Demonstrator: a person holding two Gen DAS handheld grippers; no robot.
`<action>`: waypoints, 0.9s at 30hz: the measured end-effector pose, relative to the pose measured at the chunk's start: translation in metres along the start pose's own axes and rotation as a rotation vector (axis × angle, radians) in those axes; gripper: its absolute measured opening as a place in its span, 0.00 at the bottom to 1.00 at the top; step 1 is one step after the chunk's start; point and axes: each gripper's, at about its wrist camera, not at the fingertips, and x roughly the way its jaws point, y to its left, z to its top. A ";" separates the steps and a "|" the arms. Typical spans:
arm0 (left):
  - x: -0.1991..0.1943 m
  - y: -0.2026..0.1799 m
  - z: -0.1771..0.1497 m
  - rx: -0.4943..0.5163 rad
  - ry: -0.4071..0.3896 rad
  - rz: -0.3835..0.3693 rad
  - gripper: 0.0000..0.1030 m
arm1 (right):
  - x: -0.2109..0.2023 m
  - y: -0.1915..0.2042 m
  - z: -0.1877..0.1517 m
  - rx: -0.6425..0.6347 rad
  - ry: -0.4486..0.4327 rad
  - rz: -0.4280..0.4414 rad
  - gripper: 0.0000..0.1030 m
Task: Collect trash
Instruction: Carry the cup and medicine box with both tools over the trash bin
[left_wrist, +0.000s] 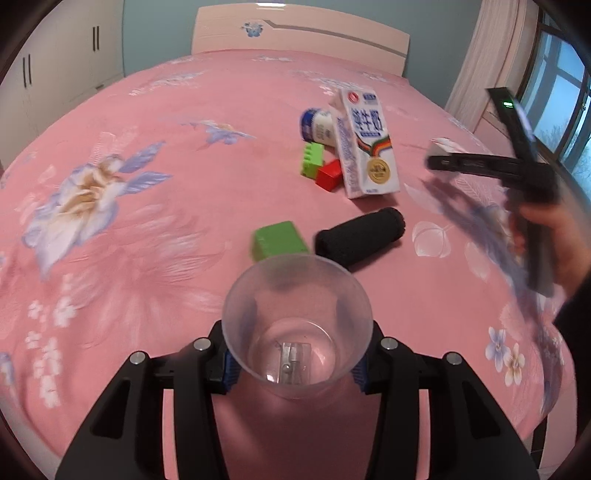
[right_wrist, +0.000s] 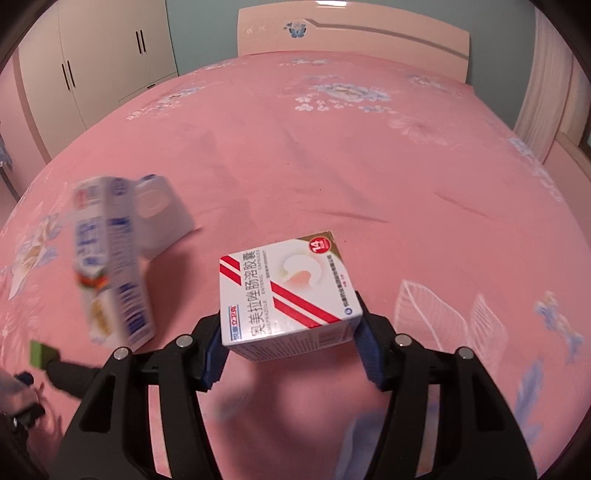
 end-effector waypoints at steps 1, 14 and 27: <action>-0.006 0.003 -0.001 0.000 0.000 0.001 0.47 | -0.015 0.004 -0.003 -0.002 -0.009 0.002 0.58; -0.159 0.022 0.020 0.086 -0.210 0.036 0.47 | -0.220 0.074 -0.036 -0.038 -0.161 -0.010 0.58; -0.300 0.018 0.035 0.171 -0.396 0.060 0.47 | -0.370 0.158 -0.073 -0.122 -0.290 0.019 0.58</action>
